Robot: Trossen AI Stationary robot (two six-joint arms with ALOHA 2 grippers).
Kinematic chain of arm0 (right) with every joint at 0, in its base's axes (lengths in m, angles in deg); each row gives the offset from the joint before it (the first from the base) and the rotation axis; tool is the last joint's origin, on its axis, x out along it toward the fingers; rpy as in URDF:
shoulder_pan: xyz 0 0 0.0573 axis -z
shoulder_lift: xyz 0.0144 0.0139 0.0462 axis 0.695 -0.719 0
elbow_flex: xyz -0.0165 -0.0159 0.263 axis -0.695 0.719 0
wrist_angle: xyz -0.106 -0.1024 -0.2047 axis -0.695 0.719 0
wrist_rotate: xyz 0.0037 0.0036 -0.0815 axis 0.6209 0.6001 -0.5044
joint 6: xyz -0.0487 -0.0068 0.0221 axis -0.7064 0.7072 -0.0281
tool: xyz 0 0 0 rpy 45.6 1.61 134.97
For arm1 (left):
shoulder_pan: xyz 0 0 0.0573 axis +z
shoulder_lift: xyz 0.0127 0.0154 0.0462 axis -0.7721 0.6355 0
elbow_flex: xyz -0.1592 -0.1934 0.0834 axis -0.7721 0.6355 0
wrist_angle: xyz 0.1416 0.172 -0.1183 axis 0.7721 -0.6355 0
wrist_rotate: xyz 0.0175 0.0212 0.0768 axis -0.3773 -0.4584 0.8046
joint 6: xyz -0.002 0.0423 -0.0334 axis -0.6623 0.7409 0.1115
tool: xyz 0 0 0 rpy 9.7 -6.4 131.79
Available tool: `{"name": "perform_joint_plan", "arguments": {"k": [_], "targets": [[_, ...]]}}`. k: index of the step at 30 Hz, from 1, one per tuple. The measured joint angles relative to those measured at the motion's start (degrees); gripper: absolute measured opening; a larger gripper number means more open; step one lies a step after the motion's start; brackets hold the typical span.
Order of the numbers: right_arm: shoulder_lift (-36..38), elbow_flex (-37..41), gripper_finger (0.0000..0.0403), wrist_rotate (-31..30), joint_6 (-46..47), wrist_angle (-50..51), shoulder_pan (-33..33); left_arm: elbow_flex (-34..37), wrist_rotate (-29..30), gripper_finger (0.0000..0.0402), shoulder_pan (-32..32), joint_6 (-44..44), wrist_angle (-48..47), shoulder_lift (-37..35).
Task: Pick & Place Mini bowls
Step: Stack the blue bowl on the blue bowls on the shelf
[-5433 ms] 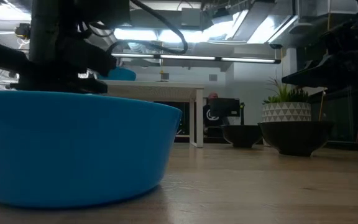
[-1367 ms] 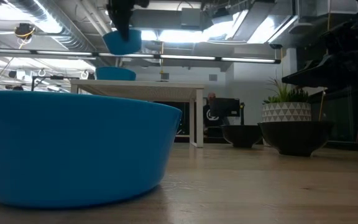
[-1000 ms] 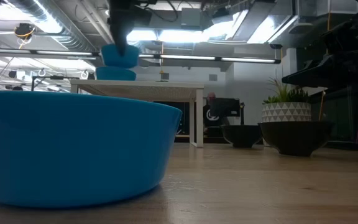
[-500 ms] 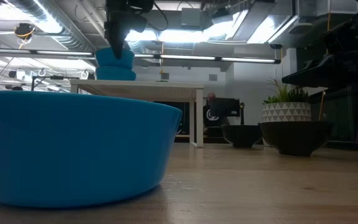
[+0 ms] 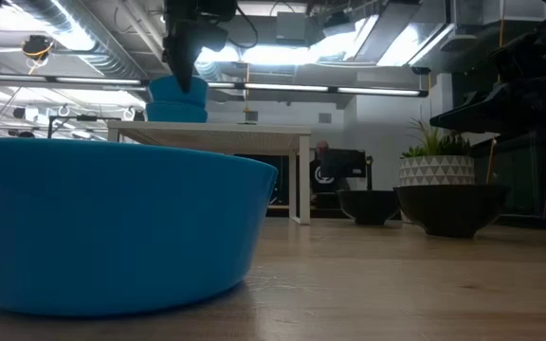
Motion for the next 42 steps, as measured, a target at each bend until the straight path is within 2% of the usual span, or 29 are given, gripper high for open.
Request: {"name": "perform_joint_plan", "arguments": {"k": [22,31,36,42], "targets": [[0.0,0.0,0.0182,0.0,0.0,0.0,0.0,0.0,1.2,0.0009,-0.5,-1.6,-1.2,4.6],[0.0,0.0,0.0182,0.0,0.0,0.0,0.0,0.0,4.0,0.0051,-0.6,-2.2,-1.9,4.6],[0.0,0.0,0.0182,0.0,0.0,0.0,0.0,0.0,3.4,0.0083,-0.6,-2.1,-1.9,4.6],[0.0,0.0,0.0182,0.0,0.0,0.0,0.0,-0.1,-0.3,0.0103,-0.9,0.2,-2.0,3.4]]}}
